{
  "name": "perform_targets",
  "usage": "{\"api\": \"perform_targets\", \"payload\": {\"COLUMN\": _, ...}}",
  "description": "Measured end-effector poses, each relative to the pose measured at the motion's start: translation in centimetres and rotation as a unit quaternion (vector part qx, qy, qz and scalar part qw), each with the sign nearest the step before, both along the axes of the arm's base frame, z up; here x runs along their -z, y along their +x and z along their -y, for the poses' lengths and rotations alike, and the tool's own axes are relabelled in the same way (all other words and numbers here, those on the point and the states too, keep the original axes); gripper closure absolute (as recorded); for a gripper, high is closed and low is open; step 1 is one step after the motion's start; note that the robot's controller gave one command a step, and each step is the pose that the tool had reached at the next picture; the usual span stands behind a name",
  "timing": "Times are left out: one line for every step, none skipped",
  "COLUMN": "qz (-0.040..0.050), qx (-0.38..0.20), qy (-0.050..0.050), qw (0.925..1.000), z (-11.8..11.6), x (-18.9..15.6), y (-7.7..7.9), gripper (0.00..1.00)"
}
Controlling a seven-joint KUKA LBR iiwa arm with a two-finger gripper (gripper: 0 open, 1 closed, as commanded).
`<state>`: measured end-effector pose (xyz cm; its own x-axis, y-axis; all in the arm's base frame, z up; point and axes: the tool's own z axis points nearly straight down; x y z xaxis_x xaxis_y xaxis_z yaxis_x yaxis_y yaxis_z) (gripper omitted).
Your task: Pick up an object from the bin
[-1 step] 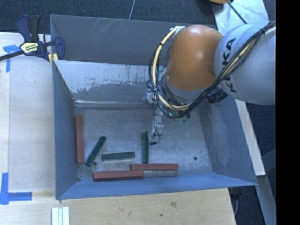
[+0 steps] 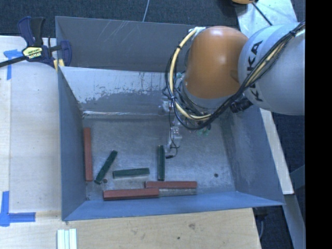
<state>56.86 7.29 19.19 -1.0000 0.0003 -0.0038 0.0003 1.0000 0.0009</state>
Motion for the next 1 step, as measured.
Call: {"api": "perform_targets", "payload": {"qz": 0.0001, "qx": -0.076, "qy": 0.000, "qw": 0.9971, "z": -3.25, "x": 6.43, "y": -2.73, "gripper": 0.00}}
